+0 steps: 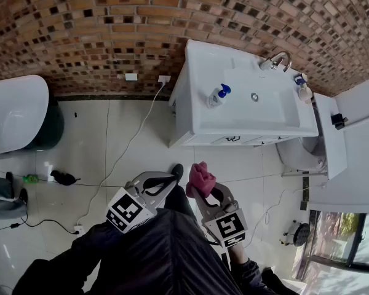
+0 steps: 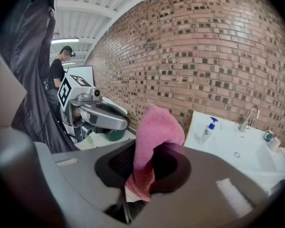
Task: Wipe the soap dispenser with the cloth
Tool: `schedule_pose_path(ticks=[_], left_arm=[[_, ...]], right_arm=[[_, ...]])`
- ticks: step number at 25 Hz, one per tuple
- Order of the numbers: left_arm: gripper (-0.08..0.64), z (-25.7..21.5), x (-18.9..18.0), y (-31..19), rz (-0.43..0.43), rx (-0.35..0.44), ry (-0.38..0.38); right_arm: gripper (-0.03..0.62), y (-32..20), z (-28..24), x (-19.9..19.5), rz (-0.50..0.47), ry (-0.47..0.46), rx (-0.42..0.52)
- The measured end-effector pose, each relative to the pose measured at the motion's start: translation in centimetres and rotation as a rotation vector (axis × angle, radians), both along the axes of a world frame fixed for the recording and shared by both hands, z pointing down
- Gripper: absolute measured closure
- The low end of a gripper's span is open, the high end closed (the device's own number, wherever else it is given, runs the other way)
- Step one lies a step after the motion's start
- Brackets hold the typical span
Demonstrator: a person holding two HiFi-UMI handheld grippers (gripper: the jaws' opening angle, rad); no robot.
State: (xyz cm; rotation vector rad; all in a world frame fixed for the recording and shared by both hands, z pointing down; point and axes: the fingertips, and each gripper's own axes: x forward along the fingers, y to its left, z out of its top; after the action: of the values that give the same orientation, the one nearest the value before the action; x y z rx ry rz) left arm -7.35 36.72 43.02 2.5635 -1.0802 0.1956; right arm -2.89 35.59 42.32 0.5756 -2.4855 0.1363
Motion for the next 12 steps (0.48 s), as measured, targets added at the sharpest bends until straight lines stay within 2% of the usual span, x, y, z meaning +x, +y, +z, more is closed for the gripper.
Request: schedule_pose_path(ticks=[5, 12], left_arm=[[0.56, 1.4, 0.6, -6.5, -0.009, -0.021, 0.005], [0.56, 1.0, 1.5, -19.5, -0.057, -0.048, -0.014]], right_arm=[[0.522, -9.8, 1.5, 2.9, 0.058, 0.033, 0.0], [0.522, -27.8, 2.2, 4.8, 0.076, 0.09, 0.011]])
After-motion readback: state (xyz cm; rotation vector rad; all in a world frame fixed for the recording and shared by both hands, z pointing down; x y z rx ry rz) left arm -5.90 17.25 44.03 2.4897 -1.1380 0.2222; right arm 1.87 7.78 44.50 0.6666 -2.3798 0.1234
